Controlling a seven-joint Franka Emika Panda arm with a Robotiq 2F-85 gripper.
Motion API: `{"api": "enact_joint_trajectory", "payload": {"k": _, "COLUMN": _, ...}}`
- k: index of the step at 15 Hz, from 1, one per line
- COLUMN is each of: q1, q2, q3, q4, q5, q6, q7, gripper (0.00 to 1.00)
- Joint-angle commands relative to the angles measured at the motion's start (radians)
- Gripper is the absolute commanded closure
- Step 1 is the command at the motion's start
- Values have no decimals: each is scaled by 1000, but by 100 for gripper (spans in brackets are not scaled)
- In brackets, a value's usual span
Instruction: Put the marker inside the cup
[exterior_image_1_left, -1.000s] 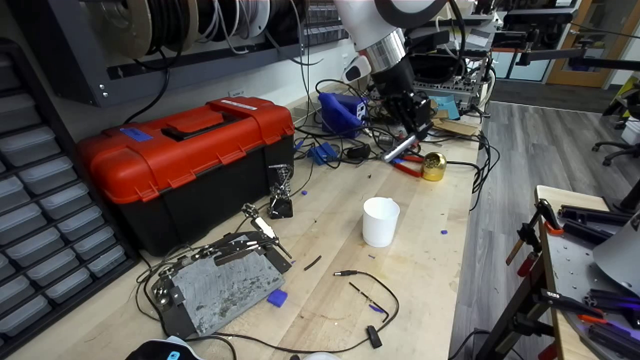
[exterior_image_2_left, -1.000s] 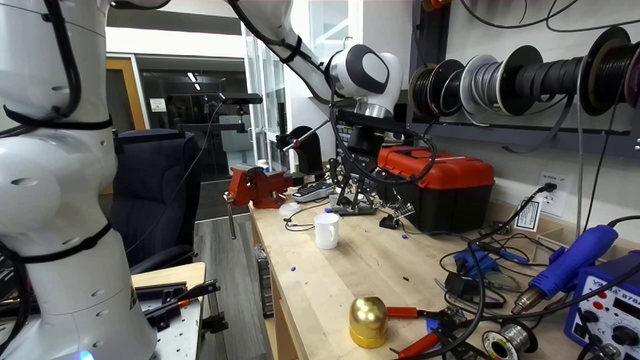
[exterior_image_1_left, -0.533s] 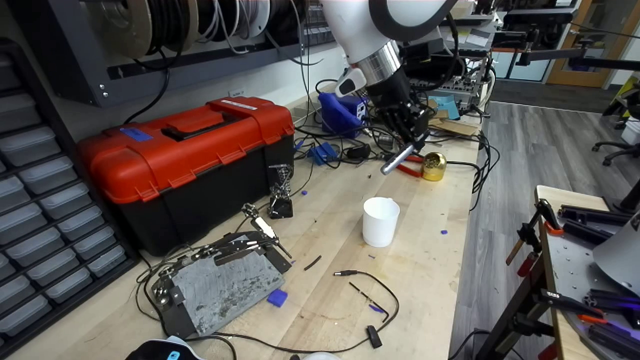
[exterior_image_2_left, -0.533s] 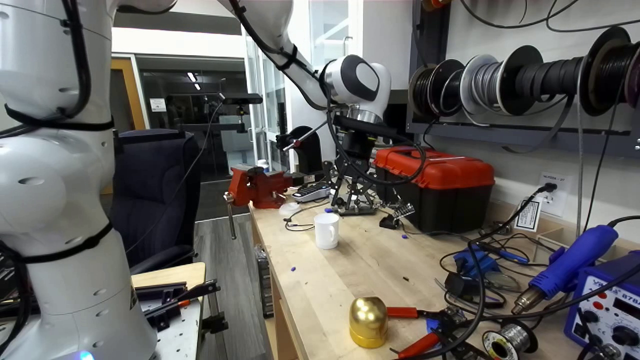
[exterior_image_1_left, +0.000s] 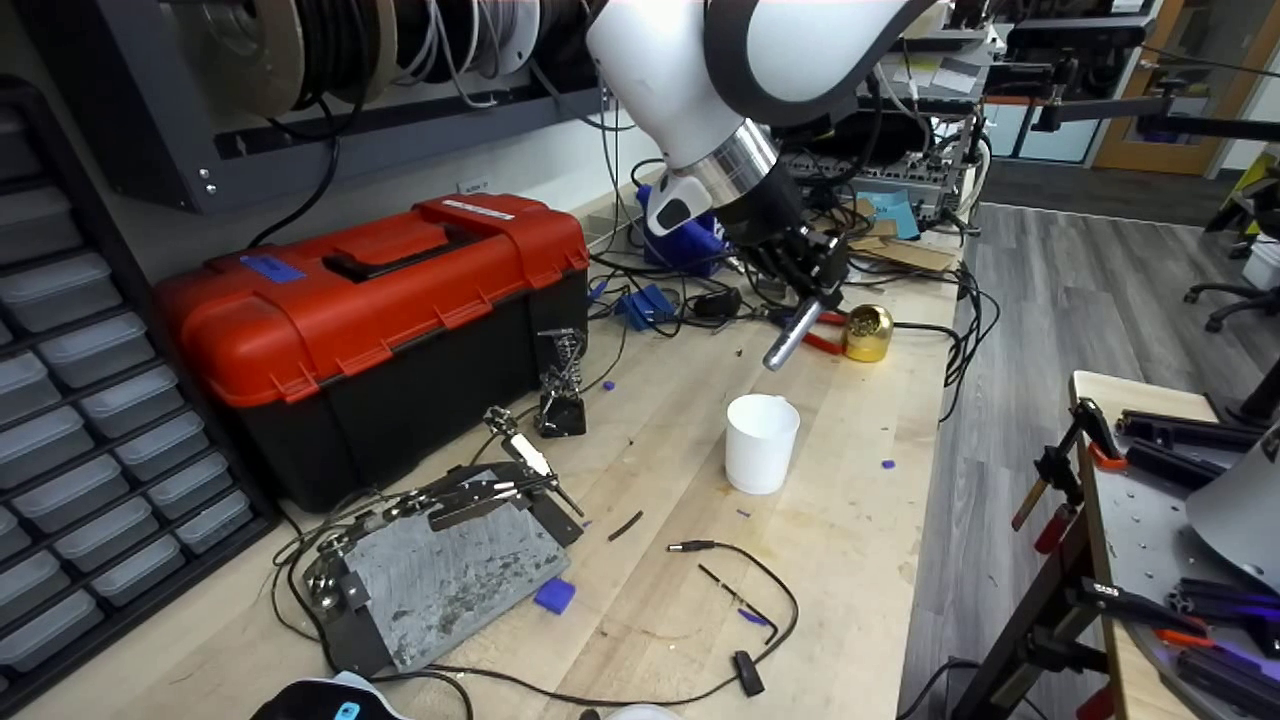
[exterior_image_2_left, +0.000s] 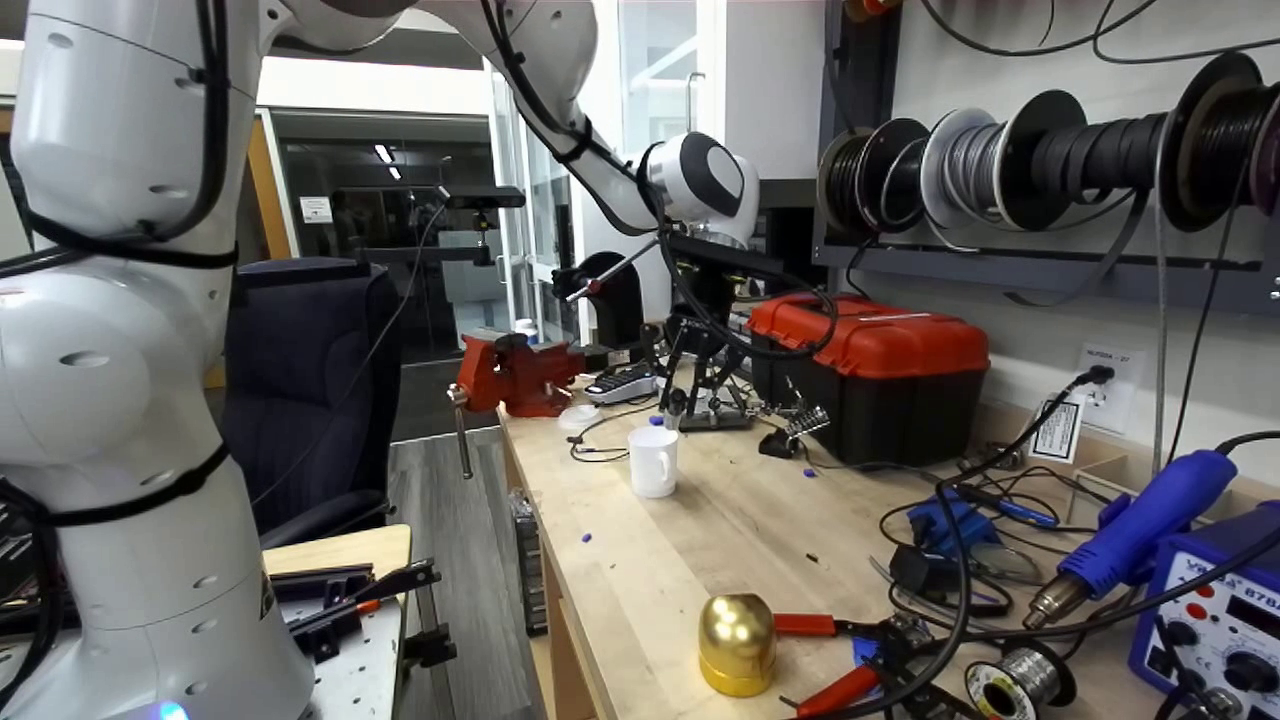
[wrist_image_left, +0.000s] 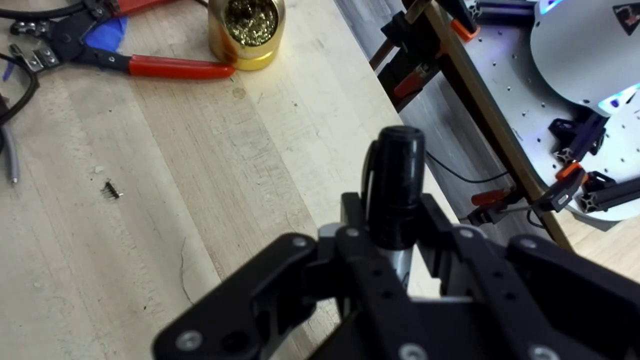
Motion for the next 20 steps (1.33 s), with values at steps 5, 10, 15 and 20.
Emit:
{"api": "enact_joint_trajectory", "payload": {"k": 5, "q1": 58, "q2": 83, "q3": 30, "q4": 129, "q5": -87, "q6": -122, "q7": 1, "gripper": 93}}
{"api": "enact_joint_trajectory", "payload": {"k": 10, "q1": 88, "q2": 126, "q3": 43, "q4": 150, "q5": -126, "q6": -171, "q7": -3, "gripper": 93}}
{"api": "enact_joint_trajectory", "payload": {"k": 15, "q1": 109, "q2": 168, "q3": 56, "q4": 169, "q5": -164, "q6": -205, "q7": -14, "gripper": 93}}
{"api": "enact_joint_trajectory", "payload": {"k": 20, "q1": 119, "q2": 210, "q3": 64, "q4": 199, "q5": -167, "q6": -200, "q7": -35, "gripper": 93}}
